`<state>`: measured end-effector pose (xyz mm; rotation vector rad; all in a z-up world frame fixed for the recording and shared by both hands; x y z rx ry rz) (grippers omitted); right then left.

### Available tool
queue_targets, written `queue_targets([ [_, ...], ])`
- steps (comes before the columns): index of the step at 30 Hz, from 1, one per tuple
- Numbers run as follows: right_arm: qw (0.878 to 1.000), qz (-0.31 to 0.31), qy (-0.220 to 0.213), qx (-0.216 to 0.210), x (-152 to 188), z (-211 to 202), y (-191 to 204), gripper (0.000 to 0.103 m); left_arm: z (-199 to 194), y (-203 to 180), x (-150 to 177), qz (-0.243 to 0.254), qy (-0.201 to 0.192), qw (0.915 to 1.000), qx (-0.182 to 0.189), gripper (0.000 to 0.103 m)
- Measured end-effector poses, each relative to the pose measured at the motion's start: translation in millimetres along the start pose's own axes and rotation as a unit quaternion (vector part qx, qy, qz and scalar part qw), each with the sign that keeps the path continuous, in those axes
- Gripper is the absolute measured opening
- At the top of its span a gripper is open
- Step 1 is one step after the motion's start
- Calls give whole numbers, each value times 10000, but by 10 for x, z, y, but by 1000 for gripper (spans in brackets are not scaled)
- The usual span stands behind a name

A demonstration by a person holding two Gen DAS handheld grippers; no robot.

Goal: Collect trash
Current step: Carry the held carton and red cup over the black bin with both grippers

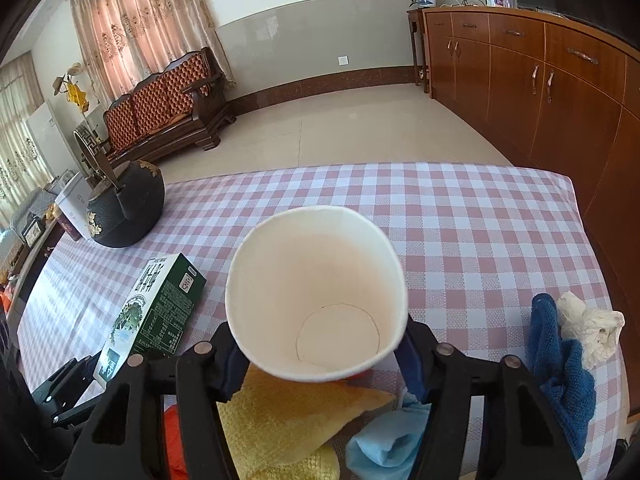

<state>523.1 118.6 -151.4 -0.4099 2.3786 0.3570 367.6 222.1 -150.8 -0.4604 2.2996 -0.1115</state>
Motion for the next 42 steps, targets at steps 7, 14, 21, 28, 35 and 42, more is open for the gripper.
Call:
queue_targets([
  [7,9990,-4,-452,26,-109,-444,-54,63,-332,-66,-110,14,-345,9994,79,54],
  [14,9977,-14,-671,20,-26,-1029,-144,63,-705,-327,-123,161,-521,9979,337,54],
  [21,9980,149,-603,142,366,-1559,-399,63,-1034,-676,86,339,-492,9959,682,54],
  [28,9977,338,-475,341,910,-1989,-696,63,-1274,-1085,433,626,-344,9922,1021,54],
  [35,9954,656,-435,544,1366,-2375,-1089,63,-1380,-1552,778,888,-108,9859,1415,54],
  [42,9888,1115,-493,866,1733,-2748,-1581,63,-1459,-2181,1058,1297,86,9737,1873,54],
])
Point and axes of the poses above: each gripper's, at about its wrist camera, not at the fingertips, and z roughly the way its jaws point, y to its left, x to its underside, the point moved 7 cm from there along z, roughly the way its jaws point, and after that the axes turned 3 degrees about x, right-handed, at the moved point
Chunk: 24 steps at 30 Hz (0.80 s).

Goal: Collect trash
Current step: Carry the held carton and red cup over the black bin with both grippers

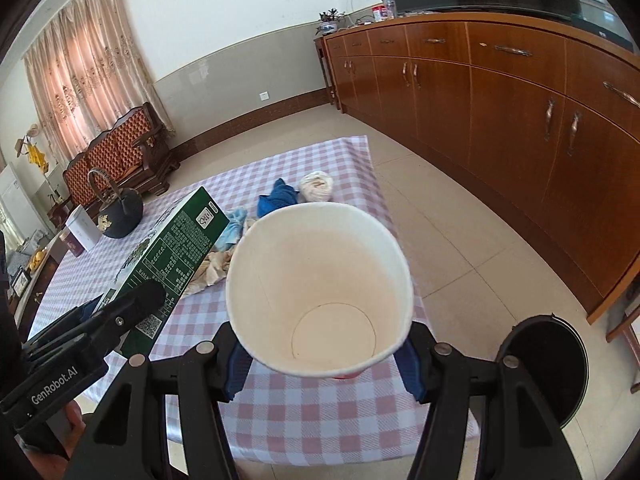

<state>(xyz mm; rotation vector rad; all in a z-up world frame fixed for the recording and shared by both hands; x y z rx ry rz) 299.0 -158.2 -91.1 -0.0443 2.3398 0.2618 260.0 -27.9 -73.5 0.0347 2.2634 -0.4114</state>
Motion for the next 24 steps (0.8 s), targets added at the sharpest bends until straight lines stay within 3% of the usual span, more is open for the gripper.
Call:
queue_targets([
  [7,9978,456,-106,462,110,-284,-707,63,286,-743,98,420,272,9972,556,54],
  [15,9895,1033,-149,1002,335,-574,-1602,63,594,-1613,305,851,626,9875,1172,54],
  [24,9737,1614,-93,1605,636,-836,-2550,63,1033,-2297,694,1068,1164,9753,1547,54],
])
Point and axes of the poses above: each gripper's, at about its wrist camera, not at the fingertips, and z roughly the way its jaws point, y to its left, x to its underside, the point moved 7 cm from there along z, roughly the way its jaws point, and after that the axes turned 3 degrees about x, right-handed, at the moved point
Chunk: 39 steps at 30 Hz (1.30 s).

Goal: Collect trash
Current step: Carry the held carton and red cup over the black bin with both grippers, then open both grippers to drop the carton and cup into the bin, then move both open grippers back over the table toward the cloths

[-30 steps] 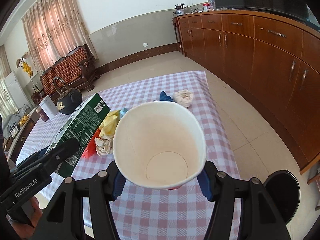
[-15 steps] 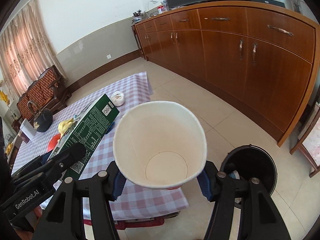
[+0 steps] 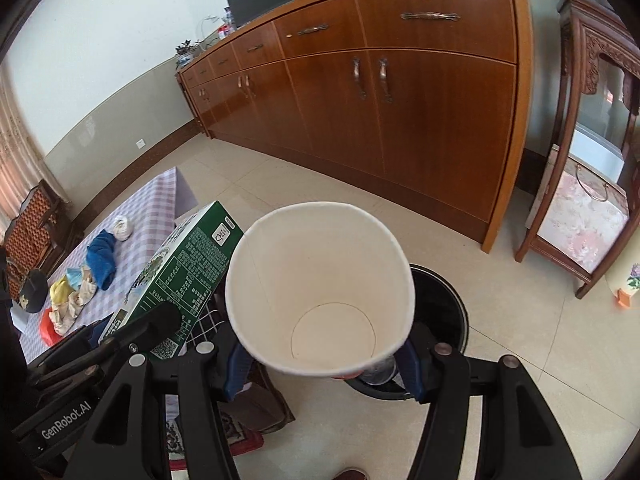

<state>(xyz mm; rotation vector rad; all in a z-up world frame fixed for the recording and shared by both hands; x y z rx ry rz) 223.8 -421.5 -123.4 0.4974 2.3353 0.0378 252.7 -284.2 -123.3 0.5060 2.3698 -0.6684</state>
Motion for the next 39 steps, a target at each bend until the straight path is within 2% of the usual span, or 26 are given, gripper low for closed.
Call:
queue_targets([
  [8,9973,502,463,263,65,446,-664,63,622,-207,186,-24,547,9985,56,54],
  [21,9873,830,1302,382,66,1439,-1140,63,1455,-195,346,-181,1209,9925,-97,55],
  [24,9842,890,1489,343,99,1612,-1208,66,1625,-199,372,-172,1308,9911,-156,62],
  [26,9820,957,1571,425,130,1688,-1278,76,1694,-172,394,-187,1456,9887,-307,67],
  [27,9818,996,1554,456,136,1706,-1319,81,1696,-157,392,-219,1494,9879,-345,67],
  [33,9819,1246,1334,511,107,1554,-1459,81,1361,-203,236,-50,1045,9936,-433,67],
  [39,9856,1249,1053,445,27,1194,-1357,81,975,-266,36,60,827,9951,-535,67],
])
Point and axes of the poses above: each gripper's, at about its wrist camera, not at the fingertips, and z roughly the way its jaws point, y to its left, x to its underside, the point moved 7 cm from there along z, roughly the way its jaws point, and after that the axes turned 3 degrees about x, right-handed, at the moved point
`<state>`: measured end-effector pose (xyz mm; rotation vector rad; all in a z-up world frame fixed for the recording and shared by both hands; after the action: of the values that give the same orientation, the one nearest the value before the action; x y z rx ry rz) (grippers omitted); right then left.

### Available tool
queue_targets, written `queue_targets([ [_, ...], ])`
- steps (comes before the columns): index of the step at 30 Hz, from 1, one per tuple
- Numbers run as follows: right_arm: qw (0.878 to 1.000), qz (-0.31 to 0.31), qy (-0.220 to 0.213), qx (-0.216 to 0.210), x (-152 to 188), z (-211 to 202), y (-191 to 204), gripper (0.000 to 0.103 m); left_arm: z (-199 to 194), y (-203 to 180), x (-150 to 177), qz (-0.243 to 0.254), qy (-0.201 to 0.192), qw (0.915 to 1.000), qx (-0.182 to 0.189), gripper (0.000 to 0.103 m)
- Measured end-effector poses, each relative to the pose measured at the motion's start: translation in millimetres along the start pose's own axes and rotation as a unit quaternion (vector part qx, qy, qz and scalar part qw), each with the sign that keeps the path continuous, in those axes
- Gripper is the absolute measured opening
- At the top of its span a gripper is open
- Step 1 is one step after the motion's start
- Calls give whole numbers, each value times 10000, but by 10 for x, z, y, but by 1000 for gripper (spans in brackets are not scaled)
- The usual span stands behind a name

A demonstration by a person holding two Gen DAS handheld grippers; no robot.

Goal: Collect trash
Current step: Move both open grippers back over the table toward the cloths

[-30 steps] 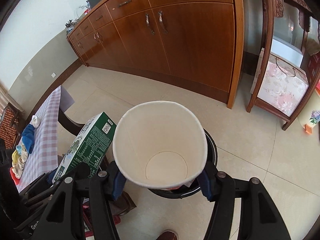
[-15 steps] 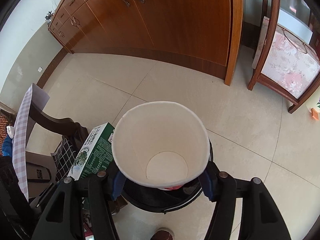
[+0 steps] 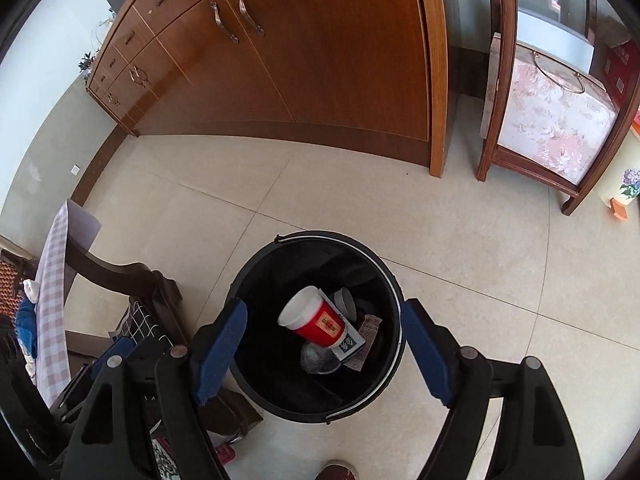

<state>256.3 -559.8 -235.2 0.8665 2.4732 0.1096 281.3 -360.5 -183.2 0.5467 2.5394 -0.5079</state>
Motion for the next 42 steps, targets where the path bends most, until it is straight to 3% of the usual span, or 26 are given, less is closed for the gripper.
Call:
queue_targets([
  [11,9974,-490,-514,-131,120,-709,438,81,-781,142,-101,-22,-677,9976,-164,67],
  [22,9874,-1118,-942,-608,319,-1289,1233,81,-1545,781,-7,-402,-1224,9899,-584,67],
  [34,9657,-1991,-1029,-1308,719,-1493,2429,81,-2217,1847,345,-1106,-1619,9716,-1328,67],
  [42,9518,-2427,-871,-1659,1080,-1466,3079,81,-2589,2567,650,-1669,-1785,9523,-1828,67],
])
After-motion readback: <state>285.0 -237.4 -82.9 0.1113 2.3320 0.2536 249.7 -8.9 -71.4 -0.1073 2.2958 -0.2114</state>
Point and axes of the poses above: each gripper's, at about its wrist camera, not at the fingertips, and z roughly the way its jaws point, y to its left, x to its underside, the point moved 7 cm from there along z, roughly the way its jaws point, and after that the axes turned 3 degrees about x, right-handed, at the moved point
